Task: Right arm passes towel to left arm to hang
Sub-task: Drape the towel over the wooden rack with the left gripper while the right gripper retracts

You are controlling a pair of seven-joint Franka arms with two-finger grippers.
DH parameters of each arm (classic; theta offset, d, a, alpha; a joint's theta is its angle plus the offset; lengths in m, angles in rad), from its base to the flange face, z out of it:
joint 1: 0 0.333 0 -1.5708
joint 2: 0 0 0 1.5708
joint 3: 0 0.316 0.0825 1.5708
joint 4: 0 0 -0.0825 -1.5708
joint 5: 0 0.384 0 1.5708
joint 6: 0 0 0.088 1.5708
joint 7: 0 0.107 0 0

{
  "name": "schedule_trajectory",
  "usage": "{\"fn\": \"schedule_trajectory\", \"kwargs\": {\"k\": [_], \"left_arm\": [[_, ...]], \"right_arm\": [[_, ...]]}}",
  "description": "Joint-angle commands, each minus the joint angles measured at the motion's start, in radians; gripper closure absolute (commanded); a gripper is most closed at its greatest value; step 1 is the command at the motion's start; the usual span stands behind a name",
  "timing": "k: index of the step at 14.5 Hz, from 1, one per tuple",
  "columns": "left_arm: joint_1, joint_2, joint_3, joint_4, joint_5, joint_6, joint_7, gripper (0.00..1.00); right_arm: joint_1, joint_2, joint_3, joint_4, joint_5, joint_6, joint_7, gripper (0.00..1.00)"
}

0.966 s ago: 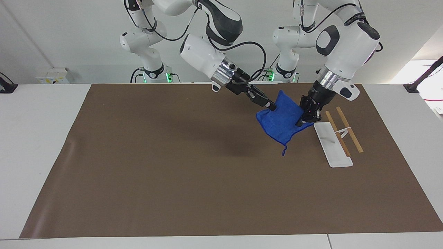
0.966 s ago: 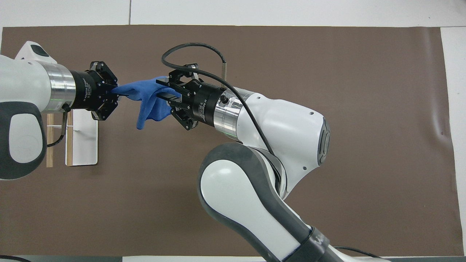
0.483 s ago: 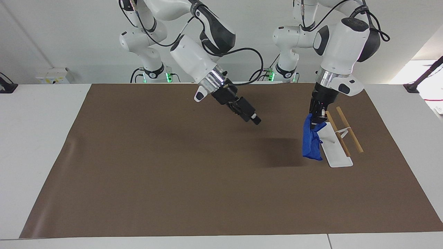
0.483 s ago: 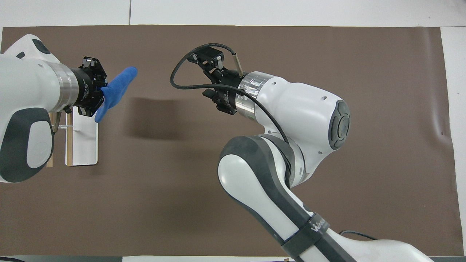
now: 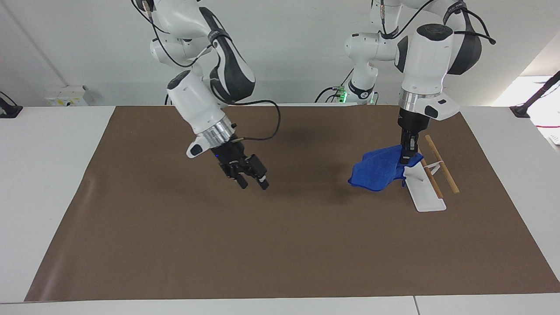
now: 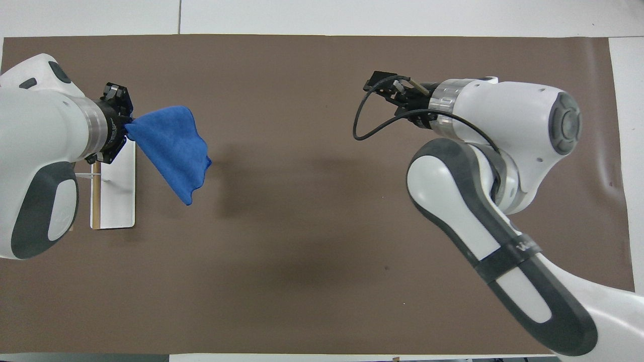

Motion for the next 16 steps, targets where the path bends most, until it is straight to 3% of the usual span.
{"fn": "schedule_trajectory", "kwargs": {"k": [1,5,12,16], "left_arm": [[0.073,-0.048,0.002,-0.067,0.021,0.057,0.001,1.0],[0.177,-0.05,0.002,-0.099,0.024,0.138,0.002,1.0],[0.34,-0.089,0.002,-0.187,0.026,0.209,0.03,1.0],[0.406,-0.131,0.003,-0.278,0.026,0.287,0.031,1.0]], "right_arm": [[-0.105,-0.043,0.011,0.005,-0.219,-0.178,-0.084,0.0],[-0.176,-0.06,0.011,0.08,-0.53,-0.482,-0.111,0.0],[-0.252,-0.245,-0.003,0.129,-0.57,-0.778,-0.205,0.0],[-0.263,-0.206,-0.011,0.301,-0.676,-0.985,-0.314,0.0]]}}
